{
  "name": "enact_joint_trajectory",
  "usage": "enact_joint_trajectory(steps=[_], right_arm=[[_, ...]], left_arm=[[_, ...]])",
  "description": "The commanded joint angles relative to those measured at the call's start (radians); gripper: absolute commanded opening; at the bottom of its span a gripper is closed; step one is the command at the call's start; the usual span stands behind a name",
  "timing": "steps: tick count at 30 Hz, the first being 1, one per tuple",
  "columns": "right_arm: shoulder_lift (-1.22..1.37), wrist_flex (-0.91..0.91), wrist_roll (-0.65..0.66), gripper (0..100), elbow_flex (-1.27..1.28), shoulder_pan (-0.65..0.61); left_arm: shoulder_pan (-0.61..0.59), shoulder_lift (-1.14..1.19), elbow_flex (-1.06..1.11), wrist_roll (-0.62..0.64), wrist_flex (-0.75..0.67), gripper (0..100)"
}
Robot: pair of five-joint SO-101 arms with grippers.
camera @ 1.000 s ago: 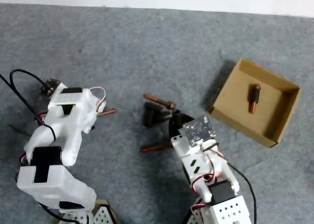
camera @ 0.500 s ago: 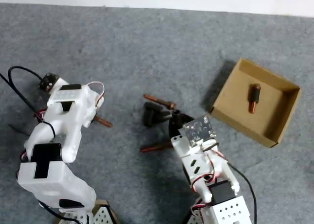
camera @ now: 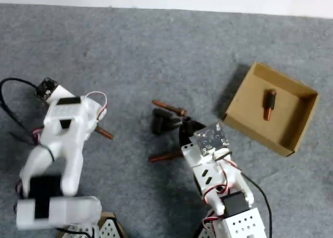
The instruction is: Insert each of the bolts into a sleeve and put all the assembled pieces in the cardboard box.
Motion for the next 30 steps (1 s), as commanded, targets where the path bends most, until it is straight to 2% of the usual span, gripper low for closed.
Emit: enact_joint_trajectory(steps=[1,4,11,13,18,27,30], right_arm=[[-0.015,-0.031,0.012,0.5,0.024,-0.030],[-0.015,-0.031,0.012,0.5,0.039,-0.056],[-0.015,-0.031,0.015,0.5,0.044,-0.111],[-0.015,-0.031,0.069,0.5,0.044,-0.153],[-0.015,-0.031,0.184,0.5,0.107,-0.232],[-0.015,-0.031,0.187,0.5,0.124,-0.297],[-0.015,-0.031,0.189,0.5,0.124,-0.302]], left_arm=[[0.071,-0.278,0.099,-0.006,-0.034,0],[0.099,-0.470,0.231,-0.008,-0.101,0],[0.110,-0.878,0.519,-0.109,-0.298,0],[0.110,-0.989,0.585,-0.109,-0.331,0],[0.130,-1.250,0.688,-0.109,-0.339,0],[0.305,-1.638,0.858,-0.112,-0.338,0],[0.335,-1.682,0.866,-0.112,-0.338,0]])
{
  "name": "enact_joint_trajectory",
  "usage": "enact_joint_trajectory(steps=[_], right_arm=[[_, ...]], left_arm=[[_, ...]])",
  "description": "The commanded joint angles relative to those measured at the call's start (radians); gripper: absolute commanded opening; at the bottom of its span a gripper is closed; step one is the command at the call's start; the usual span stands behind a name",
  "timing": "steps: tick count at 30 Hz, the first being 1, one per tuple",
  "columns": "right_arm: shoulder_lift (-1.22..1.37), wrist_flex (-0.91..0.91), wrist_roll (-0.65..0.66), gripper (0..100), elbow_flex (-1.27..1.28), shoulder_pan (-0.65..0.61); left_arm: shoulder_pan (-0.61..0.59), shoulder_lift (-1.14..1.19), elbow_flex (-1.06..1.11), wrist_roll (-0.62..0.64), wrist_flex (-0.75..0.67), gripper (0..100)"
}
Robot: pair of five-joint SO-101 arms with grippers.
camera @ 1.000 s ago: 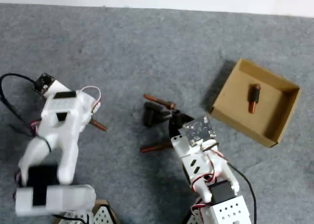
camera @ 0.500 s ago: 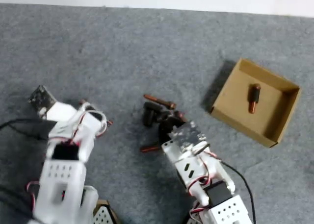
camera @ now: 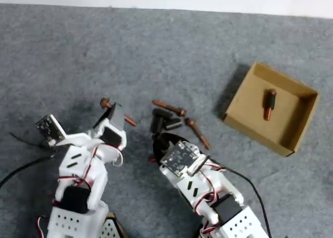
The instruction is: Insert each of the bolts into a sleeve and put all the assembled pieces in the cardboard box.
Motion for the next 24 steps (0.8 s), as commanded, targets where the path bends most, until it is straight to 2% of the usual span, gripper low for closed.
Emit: enact_joint_trajectory(steps=[1,7,11,24], right_arm=[[-0.015,-0.031,0.009,0.5,0.119,-0.015],[-0.015,-0.031,0.011,0.5,0.120,-0.015],[-0.015,-0.031,0.087,0.5,0.120,-0.015],[-0.015,-0.033,0.092,0.5,0.120,-0.015]], left_arm=[[0.042,-0.051,-0.008,-0.006,-0.026,0],[0.105,-0.041,-0.012,-0.006,-0.026,0],[0.145,-0.041,-0.010,-0.006,-0.026,0],[0.206,-0.041,0.012,-0.006,-0.011,0]])
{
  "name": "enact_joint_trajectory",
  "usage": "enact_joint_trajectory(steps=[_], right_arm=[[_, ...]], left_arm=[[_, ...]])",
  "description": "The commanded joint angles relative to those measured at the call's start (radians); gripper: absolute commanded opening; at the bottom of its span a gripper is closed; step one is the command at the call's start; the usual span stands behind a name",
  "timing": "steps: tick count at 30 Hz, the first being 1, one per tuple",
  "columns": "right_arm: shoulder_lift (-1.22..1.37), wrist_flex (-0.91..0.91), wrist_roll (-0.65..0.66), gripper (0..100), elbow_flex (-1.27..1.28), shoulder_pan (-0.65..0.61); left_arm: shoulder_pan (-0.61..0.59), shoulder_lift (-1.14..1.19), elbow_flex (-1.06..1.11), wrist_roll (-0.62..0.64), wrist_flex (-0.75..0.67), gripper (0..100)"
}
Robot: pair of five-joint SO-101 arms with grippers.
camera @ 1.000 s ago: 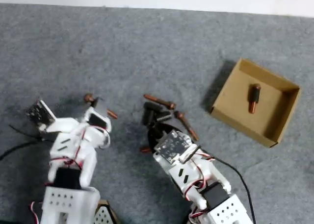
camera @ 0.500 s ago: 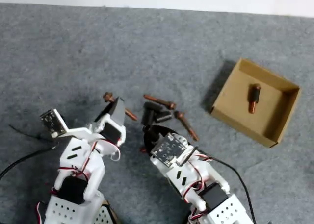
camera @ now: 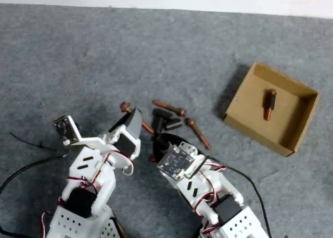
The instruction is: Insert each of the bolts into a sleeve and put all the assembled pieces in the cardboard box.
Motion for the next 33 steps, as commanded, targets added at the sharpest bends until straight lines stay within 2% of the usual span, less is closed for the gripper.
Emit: enact_joint_trajectory(steps=[1,7,13,26,33], right_arm=[[-0.015,-0.033,0.009,0.5,0.120,-0.012],[-0.015,-0.033,0.009,0.5,0.120,-0.008],[-0.013,-0.059,0.009,0.5,0.120,-0.008],[-0.005,-0.068,0.009,0.5,0.120,-0.007],[-0.005,-0.068,0.009,0.5,0.120,-0.007]], left_arm=[[0.045,-0.016,-0.013,-0.005,-0.011,0],[0.042,-0.016,-0.065,-0.005,0.000,0],[0.050,-0.016,-0.162,-0.003,0.133,0],[0.054,-0.016,-0.166,-0.003,0.135,0],[0.159,-0.016,-0.168,-0.003,0.138,0]])
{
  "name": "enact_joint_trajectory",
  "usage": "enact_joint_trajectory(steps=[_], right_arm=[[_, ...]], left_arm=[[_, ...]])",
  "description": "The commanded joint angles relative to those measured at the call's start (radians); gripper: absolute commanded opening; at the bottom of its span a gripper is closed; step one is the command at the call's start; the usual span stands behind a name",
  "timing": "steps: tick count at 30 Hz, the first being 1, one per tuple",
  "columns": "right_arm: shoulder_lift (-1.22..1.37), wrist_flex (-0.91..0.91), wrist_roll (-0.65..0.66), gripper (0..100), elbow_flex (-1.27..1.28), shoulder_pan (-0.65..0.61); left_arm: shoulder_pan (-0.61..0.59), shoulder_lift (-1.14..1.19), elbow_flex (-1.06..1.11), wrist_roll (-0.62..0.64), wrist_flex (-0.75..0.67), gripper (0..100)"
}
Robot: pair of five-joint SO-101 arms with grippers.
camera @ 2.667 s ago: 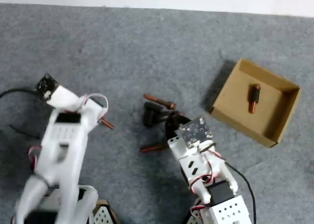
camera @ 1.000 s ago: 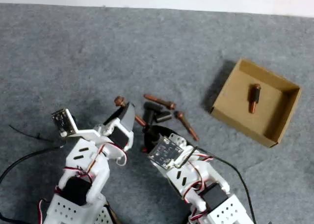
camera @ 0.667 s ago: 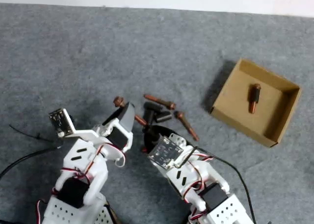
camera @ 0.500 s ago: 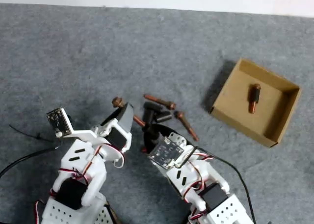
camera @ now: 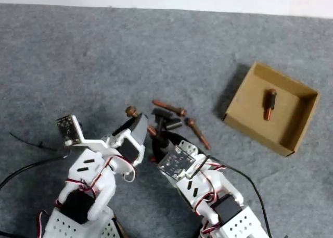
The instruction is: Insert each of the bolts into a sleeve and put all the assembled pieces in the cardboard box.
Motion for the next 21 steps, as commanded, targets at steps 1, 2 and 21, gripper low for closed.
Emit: enact_joint_trajectory(steps=[1,2,21], right_arm=[[-0.005,-0.030,0.009,0.5,0.120,-0.007],[-0.005,-0.030,0.009,0.5,0.120,-0.007],[-0.005,-0.010,0.041,0.5,0.117,-0.008]], left_arm=[[0.051,-0.016,-0.056,-0.002,0.000,0],[0.050,-0.016,-0.056,-0.002,0.000,0],[0.047,-0.016,-0.136,-0.026,0.304,0]])
